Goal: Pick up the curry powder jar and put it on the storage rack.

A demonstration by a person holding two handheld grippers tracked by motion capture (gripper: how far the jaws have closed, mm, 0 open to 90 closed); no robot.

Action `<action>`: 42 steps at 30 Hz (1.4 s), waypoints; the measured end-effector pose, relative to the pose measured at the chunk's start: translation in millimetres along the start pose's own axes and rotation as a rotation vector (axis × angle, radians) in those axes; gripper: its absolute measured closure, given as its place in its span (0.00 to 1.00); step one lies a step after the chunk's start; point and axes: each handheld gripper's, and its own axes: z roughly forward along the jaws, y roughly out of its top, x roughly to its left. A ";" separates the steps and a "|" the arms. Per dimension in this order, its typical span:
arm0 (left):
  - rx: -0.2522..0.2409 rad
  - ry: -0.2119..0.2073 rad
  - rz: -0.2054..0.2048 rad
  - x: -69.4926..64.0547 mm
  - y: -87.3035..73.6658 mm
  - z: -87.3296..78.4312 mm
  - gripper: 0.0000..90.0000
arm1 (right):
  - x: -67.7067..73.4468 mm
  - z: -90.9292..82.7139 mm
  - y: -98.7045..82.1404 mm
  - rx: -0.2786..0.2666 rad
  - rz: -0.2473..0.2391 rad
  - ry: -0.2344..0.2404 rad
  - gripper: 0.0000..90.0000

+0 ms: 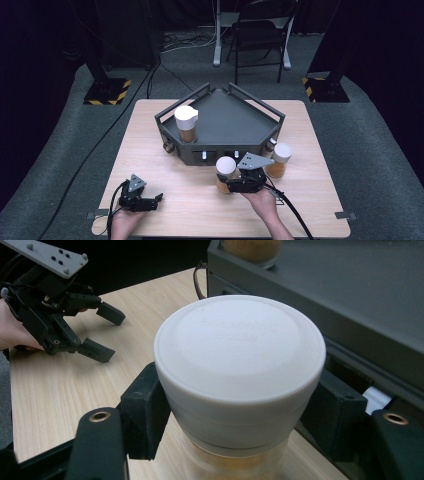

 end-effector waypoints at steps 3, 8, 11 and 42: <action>0.000 0.000 0.000 0.0 0.0 0.0 0.09 | -1.2 -3.0 7.0 -0.001 -0.001 0.002 0.37; 0.000 0.000 0.000 0.0 0.0 0.0 0.09 | -5.4 -6.0 16.1 -0.013 0.018 0.009 0.37; 0.000 0.000 0.000 0.0 0.0 0.0 0.09 | -8.4 -7.8 21.7 -0.019 0.031 0.014 0.37; 0.000 0.000 0.000 0.0 0.0 0.0 0.09 | -30.1 -18.4 78.1 -0.055 0.032 0.005 0.37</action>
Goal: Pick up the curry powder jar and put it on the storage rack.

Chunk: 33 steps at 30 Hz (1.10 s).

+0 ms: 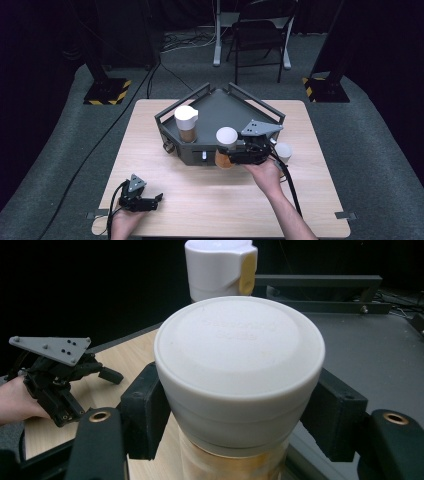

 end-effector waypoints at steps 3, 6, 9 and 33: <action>-0.001 0.001 0.000 -0.1 -0.2 0.0 0.09 | -3.5 0.1 5.5 -0.008 0.004 -0.004 0.37; -0.001 0.001 0.000 0.0 -0.1 0.0 0.09 | -7.0 0.7 9.6 -0.019 0.008 -0.007 0.37; -0.001 0.001 0.000 0.0 -0.1 0.0 0.09 | -9.3 3.2 15.7 -0.017 0.004 -0.011 0.37; -0.001 -0.001 0.002 0.4 0.0 0.1 0.09 | -28.2 45.2 38.3 -0.006 0.054 -0.117 0.37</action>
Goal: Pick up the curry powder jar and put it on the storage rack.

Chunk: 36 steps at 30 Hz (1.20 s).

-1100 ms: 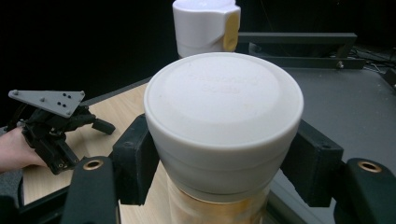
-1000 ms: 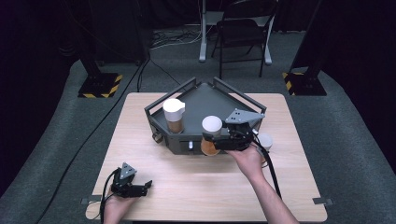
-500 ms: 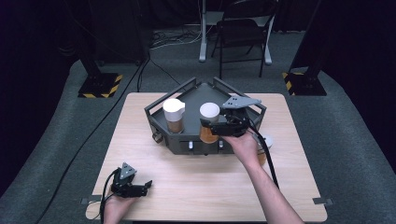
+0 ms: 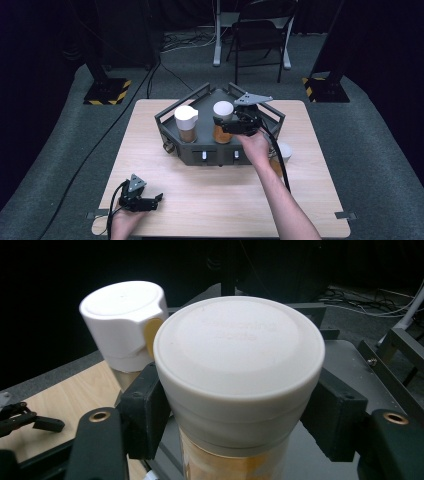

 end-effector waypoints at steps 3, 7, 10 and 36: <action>0.000 0.000 0.000 0.0 0.0 0.0 0.09 | -1.4 3.2 0.4 0.010 0.003 -0.005 0.37; 0.000 0.000 0.000 0.0 0.0 0.0 0.09 | -3.5 8.0 1.9 0.037 0.000 -0.011 0.37; 0.000 -0.001 0.001 0.3 0.1 0.1 0.09 | -3.3 10.8 2.4 0.054 -0.005 -0.014 0.37; 0.000 -0.001 0.001 0.3 0.2 0.2 0.09 | 5.6 -23.3 -23.6 0.028 -0.019 -0.033 0.18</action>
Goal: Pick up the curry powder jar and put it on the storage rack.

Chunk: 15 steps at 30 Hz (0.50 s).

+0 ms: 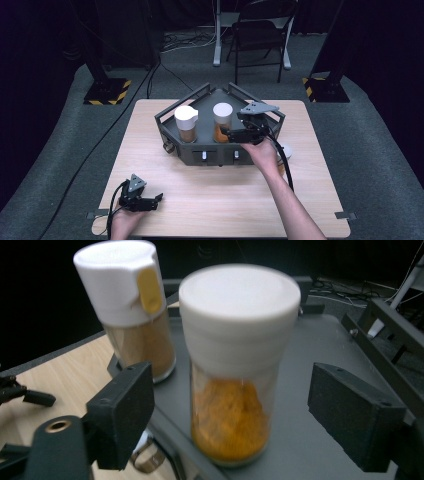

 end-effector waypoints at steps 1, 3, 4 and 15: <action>0.000 0.000 0.000 0.0 0.0 0.0 0.09 | -0.6 -2.3 -4.7 -0.002 0.001 0.001 0.18; 0.000 0.000 0.000 0.0 0.0 0.0 0.09 | -0.7 -6.8 -14.6 -0.003 0.001 -0.003 0.17; 0.000 0.000 0.000 -0.1 0.0 0.0 0.09 | -1.3 -8.7 -19.4 0.000 0.001 -0.001 0.17; 0.000 0.003 -0.002 -0.6 0.0 -0.1 0.09 | 3.3 -28.7 -73.2 0.044 -0.034 -0.016 0.14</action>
